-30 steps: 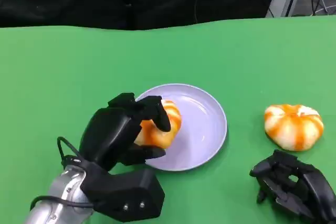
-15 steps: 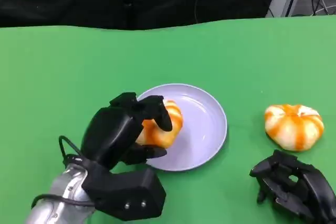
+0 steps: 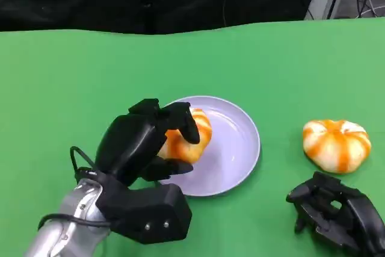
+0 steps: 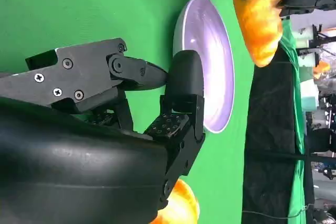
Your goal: Grasp the bread from the table and place it into the plate.
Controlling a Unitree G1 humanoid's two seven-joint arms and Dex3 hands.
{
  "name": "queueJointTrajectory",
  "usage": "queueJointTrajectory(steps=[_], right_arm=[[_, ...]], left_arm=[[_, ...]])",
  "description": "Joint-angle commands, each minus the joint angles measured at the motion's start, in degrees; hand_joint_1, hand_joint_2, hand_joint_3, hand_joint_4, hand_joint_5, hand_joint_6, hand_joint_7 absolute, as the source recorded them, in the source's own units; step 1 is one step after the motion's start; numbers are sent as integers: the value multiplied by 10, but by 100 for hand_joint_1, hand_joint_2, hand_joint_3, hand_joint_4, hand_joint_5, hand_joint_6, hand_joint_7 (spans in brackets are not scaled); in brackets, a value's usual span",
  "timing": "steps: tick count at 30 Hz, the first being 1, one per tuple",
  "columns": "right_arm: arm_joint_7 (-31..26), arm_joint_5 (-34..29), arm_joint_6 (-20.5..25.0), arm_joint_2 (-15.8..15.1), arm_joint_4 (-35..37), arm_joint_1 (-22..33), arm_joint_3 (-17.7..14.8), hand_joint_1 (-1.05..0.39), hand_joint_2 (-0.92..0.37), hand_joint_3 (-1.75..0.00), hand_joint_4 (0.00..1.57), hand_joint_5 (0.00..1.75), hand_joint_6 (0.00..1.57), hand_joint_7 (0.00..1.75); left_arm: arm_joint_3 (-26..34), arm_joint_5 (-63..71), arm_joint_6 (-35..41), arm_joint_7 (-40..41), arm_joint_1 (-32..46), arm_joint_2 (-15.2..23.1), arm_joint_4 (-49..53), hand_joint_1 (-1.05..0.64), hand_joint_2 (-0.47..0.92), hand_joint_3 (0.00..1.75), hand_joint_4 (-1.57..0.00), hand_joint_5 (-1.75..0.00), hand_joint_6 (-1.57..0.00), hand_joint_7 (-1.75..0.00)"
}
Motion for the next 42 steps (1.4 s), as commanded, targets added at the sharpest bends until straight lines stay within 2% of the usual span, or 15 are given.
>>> queueJointTrajectory(steps=[1,9,42], right_arm=[[-9,-5,-4,-2,-12,11,2,-22,-92,-50,67,175,75,113],[-18,-8,-3,-2,-18,13,7,-22,-92,-50,67,175,75,115],[-21,-6,-3,-4,-20,14,11,-22,-92,-50,67,175,74,116]], left_arm=[[-16,0,-7,-4,-42,-6,70,-10,85,0,-49,-173,-49,-153],[-28,-1,-23,8,-64,-7,114,-12,85,0,-48,-174,-49,-153],[-28,-1,-26,9,-65,-7,117,-12,85,0,-48,-175,-49,-154]])
